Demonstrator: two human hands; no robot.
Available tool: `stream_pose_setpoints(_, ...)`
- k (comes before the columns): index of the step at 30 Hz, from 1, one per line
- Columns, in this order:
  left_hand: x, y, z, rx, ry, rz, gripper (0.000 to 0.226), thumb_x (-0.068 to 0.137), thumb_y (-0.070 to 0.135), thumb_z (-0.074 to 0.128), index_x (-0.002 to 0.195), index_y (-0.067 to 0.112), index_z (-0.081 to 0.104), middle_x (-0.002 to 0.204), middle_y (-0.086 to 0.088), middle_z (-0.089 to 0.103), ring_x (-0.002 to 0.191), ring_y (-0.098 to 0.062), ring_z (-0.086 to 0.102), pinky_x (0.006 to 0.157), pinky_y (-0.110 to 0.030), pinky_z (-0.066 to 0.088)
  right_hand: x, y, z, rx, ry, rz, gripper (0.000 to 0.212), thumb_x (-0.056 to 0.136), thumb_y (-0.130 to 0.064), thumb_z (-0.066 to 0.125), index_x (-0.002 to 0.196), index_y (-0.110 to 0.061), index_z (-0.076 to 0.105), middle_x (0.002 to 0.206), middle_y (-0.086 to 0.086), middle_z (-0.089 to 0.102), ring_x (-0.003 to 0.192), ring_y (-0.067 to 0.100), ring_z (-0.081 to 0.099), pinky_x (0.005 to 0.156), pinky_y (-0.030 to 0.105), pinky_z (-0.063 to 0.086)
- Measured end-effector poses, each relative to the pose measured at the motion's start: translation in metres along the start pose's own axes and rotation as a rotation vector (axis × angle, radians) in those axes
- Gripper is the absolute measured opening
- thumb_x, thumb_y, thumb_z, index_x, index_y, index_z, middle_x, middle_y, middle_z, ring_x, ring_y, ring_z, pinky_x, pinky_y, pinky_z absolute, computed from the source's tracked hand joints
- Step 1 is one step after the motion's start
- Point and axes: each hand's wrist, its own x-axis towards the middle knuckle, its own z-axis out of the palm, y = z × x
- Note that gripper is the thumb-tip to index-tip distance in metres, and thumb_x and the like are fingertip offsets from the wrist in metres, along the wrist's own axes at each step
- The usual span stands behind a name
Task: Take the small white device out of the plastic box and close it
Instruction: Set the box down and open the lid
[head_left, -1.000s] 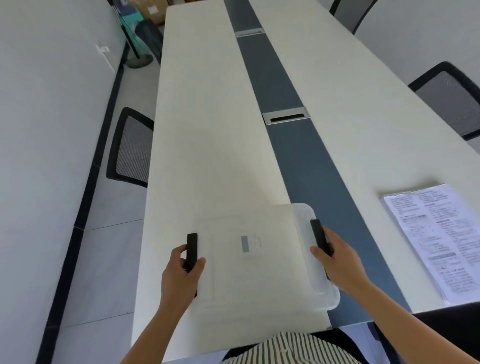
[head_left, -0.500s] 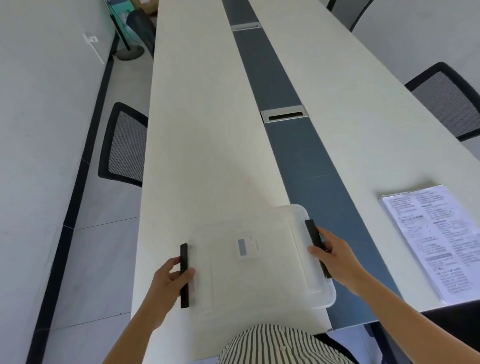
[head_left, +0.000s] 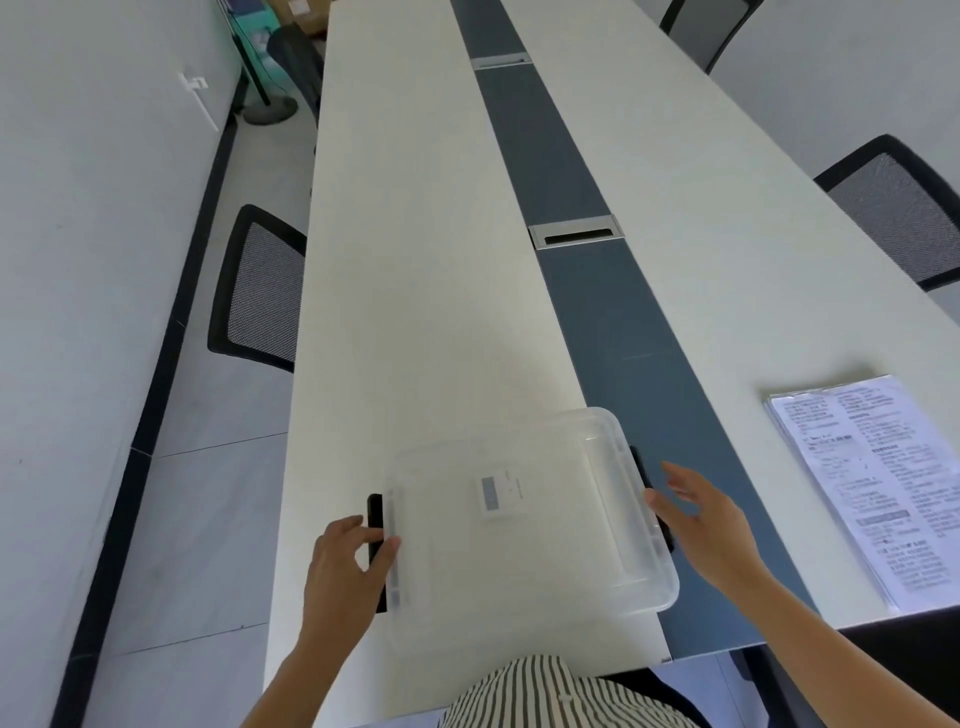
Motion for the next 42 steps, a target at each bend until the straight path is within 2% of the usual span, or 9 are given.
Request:
stream_pose_setpoints(4, -0.005, 0.006, 0.001, -0.033, 0.018, -0.040, 0.016, 0.085, 0.032, 0.065, 0.090, 0.017, 0.068, 0.121, -0.001, 0.060, 0.104, -0.023, 0.057, 0.089, -0.034, 0.045, -0.026, -0.007, 0.009, -0.091, -0.038, -0.030, 0.040, 0.089, -0.044, 0.057, 0.122, -0.021, 0.062, 0.125, -0.005, 0.061, 0.095, 0.016, 0.058, 0.084, 0.036, 0.047)
stream_pose_setpoints(8, -0.009, 0.021, -0.011, -0.191, 0.077, -0.045, 0.014, 0.086, 0.028, 0.063, 0.095, 0.017, 0.064, 0.108, 0.002, 0.065, 0.100, -0.022, 0.059, 0.087, -0.030, 0.043, -0.040, -0.017, 0.002, 0.056, 0.000, -0.003, 0.030, 0.086, -0.035, 0.065, 0.114, -0.023, 0.065, 0.125, -0.005, 0.060, 0.107, 0.024, 0.059, 0.086, 0.035, 0.048)
stream_pose_setpoints(14, 0.008, 0.066, -0.041, -0.518, 0.101, -0.004, 0.021, 0.092, 0.024, 0.055, 0.085, 0.014, 0.071, 0.083, -0.002, 0.072, 0.077, -0.018, 0.064, 0.071, -0.029, 0.048, -0.034, -0.063, -0.031, 0.601, -0.115, 0.105, 0.020, 0.090, -0.010, 0.058, 0.103, -0.023, 0.065, 0.074, 0.007, 0.075, 0.052, 0.024, 0.067, 0.058, 0.034, 0.052)
stream_pose_setpoints(17, 0.022, 0.077, -0.037, -0.648, 0.106, -0.017, 0.026, 0.096, 0.021, 0.047, 0.090, 0.016, 0.072, 0.085, -0.003, 0.071, 0.078, -0.018, 0.063, 0.072, -0.033, 0.051, -0.002, -0.083, -0.038, 0.694, -0.126, 0.123, 0.016, 0.092, -0.009, 0.053, 0.100, -0.016, 0.066, 0.062, 0.002, 0.073, 0.045, 0.018, 0.065, 0.060, 0.034, 0.048)
stream_pose_setpoints(20, 0.032, 0.068, -0.015, -0.367, 0.121, -0.036, 0.026, 0.096, 0.024, 0.046, 0.115, 0.018, 0.063, 0.111, -0.003, 0.066, 0.097, -0.018, 0.060, 0.082, -0.028, 0.048, 0.041, -0.107, -0.037, 0.722, -0.138, 0.114, 0.014, 0.092, -0.008, 0.053, 0.099, -0.013, 0.064, 0.063, 0.002, 0.073, 0.046, 0.015, 0.067, 0.057, 0.030, 0.042)
stream_pose_setpoints(24, 0.029, 0.043, 0.020, -0.057, 0.062, -0.062, 0.048, 0.095, 0.029, 0.047, 0.140, 0.016, 0.040, 0.137, -0.006, 0.048, 0.124, -0.022, 0.046, 0.099, -0.035, 0.038, 0.108, -0.132, -0.017, 0.663, -0.140, 0.165, 0.022, 0.092, -0.010, 0.052, 0.112, -0.012, 0.062, 0.084, 0.007, 0.071, 0.056, 0.013, 0.069, 0.039, 0.022, 0.039)
stream_pose_setpoints(32, 0.030, 0.021, 0.042, 0.042, 0.094, -0.034, 0.042, 0.096, 0.028, 0.039, 0.134, 0.012, 0.042, 0.134, 0.000, 0.046, 0.110, -0.023, 0.057, 0.087, -0.036, 0.053, 0.195, -0.130, 0.047, 0.483, -0.114, 0.164, 0.027, 0.090, -0.016, 0.056, 0.117, -0.018, 0.056, 0.081, 0.007, 0.071, 0.050, 0.013, 0.068, 0.043, 0.020, 0.046)
stream_pose_setpoints(36, 0.030, 0.021, 0.044, 0.063, 0.097, -0.041, 0.045, 0.096, 0.035, 0.035, 0.134, 0.012, 0.041, 0.135, 0.001, 0.046, 0.108, -0.023, 0.058, 0.087, -0.038, 0.054, 0.217, -0.110, 0.069, 0.131, -0.034, 0.097, 0.038, 0.082, -0.015, 0.063, 0.119, -0.013, 0.061, 0.091, 0.010, 0.070, 0.067, 0.026, 0.068, 0.064, 0.039, 0.059)
stream_pose_setpoints(42, 0.030, 0.019, 0.046, 0.072, 0.107, -0.023, 0.063, 0.089, 0.052, 0.022, 0.133, 0.013, 0.043, 0.133, 0.000, 0.048, 0.106, -0.022, 0.059, 0.086, -0.039, 0.055, 0.216, -0.099, 0.067, -0.206, -0.075, -0.011, 0.030, 0.080, -0.013, 0.063, 0.108, -0.007, 0.068, 0.092, 0.010, 0.068, 0.085, 0.032, 0.062, 0.072, 0.037, 0.051)
